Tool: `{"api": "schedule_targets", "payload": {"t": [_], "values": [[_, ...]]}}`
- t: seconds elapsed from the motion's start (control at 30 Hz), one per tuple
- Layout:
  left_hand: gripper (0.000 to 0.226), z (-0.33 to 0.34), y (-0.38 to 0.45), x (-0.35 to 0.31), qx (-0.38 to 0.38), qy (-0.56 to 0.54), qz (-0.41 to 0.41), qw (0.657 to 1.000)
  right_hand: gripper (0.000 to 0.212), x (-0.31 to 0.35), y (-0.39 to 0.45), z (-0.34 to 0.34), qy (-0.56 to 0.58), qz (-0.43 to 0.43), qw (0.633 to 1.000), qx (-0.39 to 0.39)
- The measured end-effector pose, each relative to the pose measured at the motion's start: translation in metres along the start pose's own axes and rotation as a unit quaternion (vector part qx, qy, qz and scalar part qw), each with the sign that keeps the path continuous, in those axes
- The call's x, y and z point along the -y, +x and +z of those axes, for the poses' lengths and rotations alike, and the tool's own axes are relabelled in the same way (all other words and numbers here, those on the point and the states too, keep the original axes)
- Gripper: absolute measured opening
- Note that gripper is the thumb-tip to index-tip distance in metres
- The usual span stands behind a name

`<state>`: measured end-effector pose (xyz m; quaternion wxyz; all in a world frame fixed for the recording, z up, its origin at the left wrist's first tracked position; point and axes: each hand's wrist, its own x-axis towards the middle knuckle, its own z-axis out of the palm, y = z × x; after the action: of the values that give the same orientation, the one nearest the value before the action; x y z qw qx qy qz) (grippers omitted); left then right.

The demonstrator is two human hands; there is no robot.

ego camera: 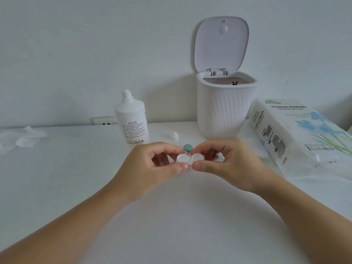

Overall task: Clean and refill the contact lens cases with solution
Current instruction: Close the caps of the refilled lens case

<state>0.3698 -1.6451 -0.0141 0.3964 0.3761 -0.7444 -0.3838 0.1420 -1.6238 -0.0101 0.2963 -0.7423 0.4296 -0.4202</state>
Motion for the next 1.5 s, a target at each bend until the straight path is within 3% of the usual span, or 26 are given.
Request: {"api": "schedule_targets", "payload": {"t": [0.2, 0.27, 0.37, 0.43, 0.7, 1.0, 1.17, 1.3, 1.37, 1.5], "values": [[0.019, 0.0, -0.001, 0.003, 0.014, -0.015, -0.021, 1.0, 0.025, 0.001, -0.001, -0.002, -0.017, 0.005, 1.0, 0.002], [0.018, 0.0, -0.003, 0.004, 0.017, -0.023, -0.026, 0.999, 0.032, -0.002, 0.002, -0.009, -0.027, 0.033, 0.998, -0.037], [0.024, -0.004, -0.006, 0.006, 0.014, -0.024, -0.029, 0.999, 0.008, -0.017, 0.007, -0.023, -0.14, 0.1, 0.98, -0.101], [0.031, -0.007, -0.007, 0.006, 0.006, -0.019, -0.03, 0.999, 0.005, -0.026, 0.008, -0.028, -0.23, 0.14, 0.957, -0.104], [0.023, -0.01, -0.008, 0.005, 0.011, -0.014, -0.011, 1.0, 0.055, -0.039, 0.008, -0.02, -0.333, 0.2, 0.921, -0.018], [0.02, -0.011, -0.009, 0.004, 0.02, -0.023, 0.007, 1.0, 0.02, -0.034, 0.009, -0.019, -0.345, 0.181, 0.921, -0.013], [0.019, -0.011, -0.008, 0.005, 0.019, -0.026, 0.004, 0.999, 0.008, -0.03, 0.008, -0.017, -0.247, 0.138, 0.956, -0.073], [0.018, -0.012, -0.008, 0.005, 0.014, -0.03, 0.001, 0.999, 0.005, -0.018, 0.008, -0.016, -0.031, 0.135, 0.985, -0.108], [0.017, -0.012, -0.008, 0.004, 0.014, -0.029, 0.0, 0.999, 0.009, -0.011, 0.008, -0.016, 0.084, 0.13, 0.982, -0.104], [0.017, -0.011, -0.007, 0.004, 0.02, -0.037, -0.002, 0.999, 0.018, -0.001, 0.007, -0.014, 0.185, 0.101, 0.973, -0.091]]}}
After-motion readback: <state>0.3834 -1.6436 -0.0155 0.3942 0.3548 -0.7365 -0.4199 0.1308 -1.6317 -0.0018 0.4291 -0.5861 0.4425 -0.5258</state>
